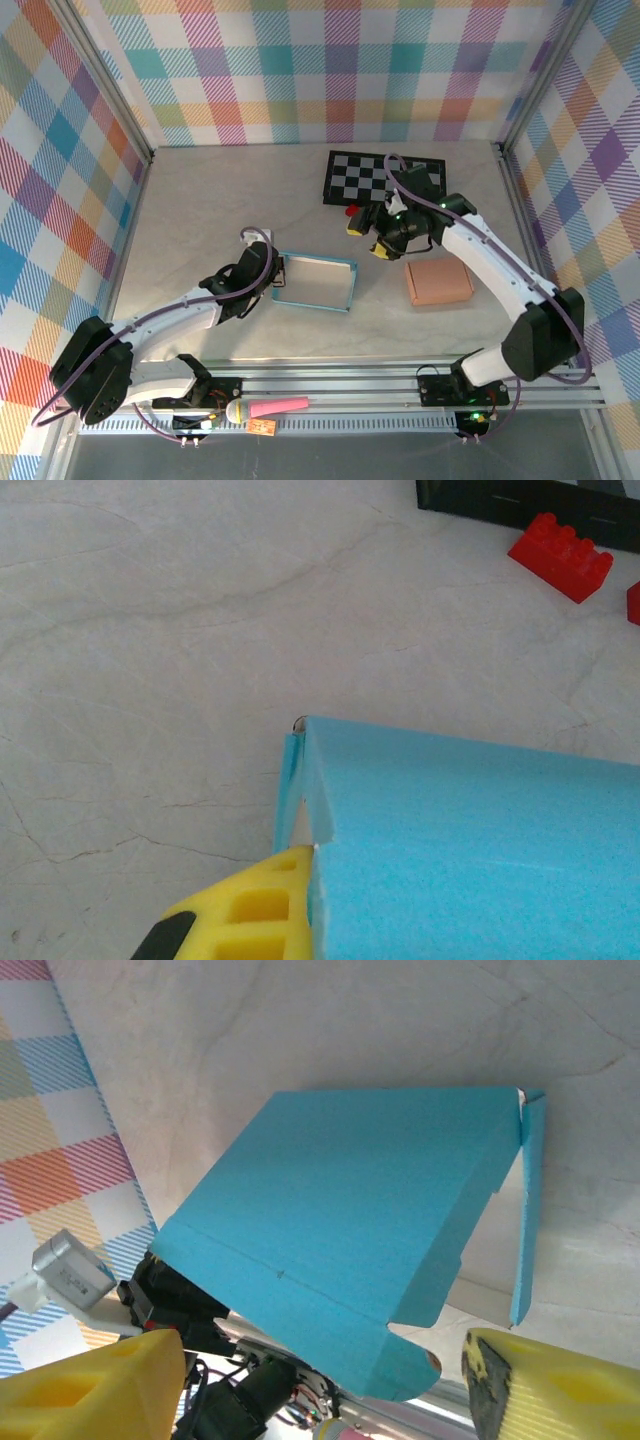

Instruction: Fold the paper box

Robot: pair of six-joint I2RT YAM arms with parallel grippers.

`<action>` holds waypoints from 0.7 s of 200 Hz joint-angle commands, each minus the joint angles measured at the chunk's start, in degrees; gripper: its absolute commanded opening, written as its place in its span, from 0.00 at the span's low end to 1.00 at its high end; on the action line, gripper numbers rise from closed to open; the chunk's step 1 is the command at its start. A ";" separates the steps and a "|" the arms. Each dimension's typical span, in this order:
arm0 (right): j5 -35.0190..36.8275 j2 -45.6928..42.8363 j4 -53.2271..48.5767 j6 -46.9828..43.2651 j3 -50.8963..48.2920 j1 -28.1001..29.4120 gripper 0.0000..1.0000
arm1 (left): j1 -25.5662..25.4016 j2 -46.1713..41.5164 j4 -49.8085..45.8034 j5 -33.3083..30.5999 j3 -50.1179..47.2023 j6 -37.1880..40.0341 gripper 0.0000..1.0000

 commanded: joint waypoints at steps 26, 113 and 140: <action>-11.69 8.12 0.93 9.79 -1.37 -2.02 0.64 | -0.84 1.45 -1.29 0.35 2.17 0.45 0.00; -13.87 12.45 2.06 10.57 -4.92 -2.01 0.51 | -1.01 2.07 -1.04 0.54 2.61 -0.21 0.00; -14.57 12.35 4.71 12.00 -7.12 -1.83 0.47 | -1.10 2.16 -1.17 0.55 2.54 -0.49 0.00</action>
